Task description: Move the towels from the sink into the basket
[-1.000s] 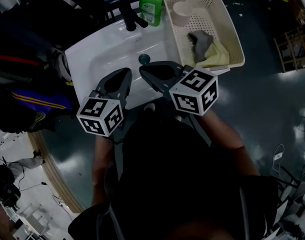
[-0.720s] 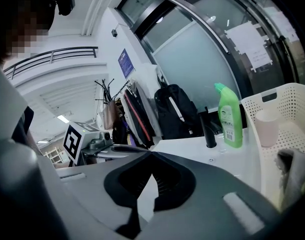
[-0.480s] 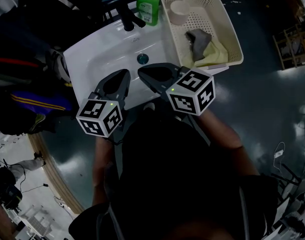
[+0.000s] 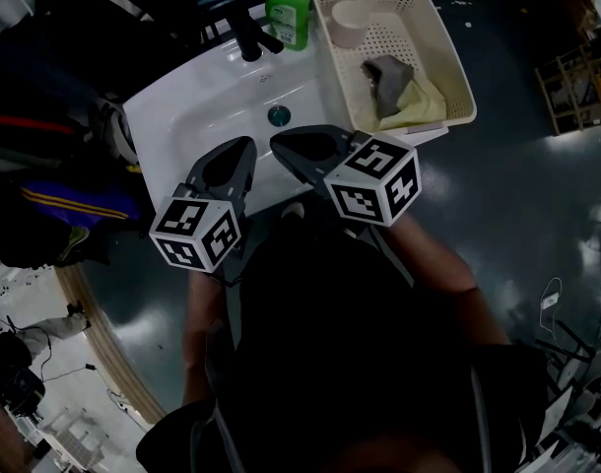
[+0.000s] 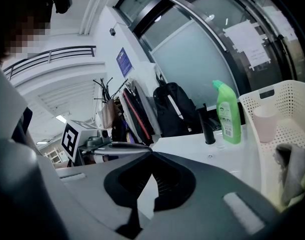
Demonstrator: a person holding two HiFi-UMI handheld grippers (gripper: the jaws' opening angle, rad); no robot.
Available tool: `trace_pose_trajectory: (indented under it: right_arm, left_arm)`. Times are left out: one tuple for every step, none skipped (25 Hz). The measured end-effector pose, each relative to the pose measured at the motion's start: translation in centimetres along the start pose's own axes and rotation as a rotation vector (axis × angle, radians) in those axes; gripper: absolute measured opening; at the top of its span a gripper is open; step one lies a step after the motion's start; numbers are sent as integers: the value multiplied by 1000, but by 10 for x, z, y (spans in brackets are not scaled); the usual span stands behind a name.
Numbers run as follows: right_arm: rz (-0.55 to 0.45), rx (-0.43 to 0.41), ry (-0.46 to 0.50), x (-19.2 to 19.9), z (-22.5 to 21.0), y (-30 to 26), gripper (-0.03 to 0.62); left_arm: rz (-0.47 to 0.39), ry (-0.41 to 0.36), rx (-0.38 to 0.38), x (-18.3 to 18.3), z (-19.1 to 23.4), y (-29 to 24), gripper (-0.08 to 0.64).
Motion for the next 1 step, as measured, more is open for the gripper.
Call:
trace_pose_trajectory:
  right_arm:
    - [0, -2, 0, 0, 1, 0, -2]
  left_arm:
    - [-1, 0, 0, 0, 0, 1, 9]
Point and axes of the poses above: the fingertips, and each gripper's own axes: y backward along the fingers, z to its left, x out of its underside, the point moved 8 cm from there along y, backward along the fingers, and after that the axes turned 2 degrees about -z, right-handed, at the moved point
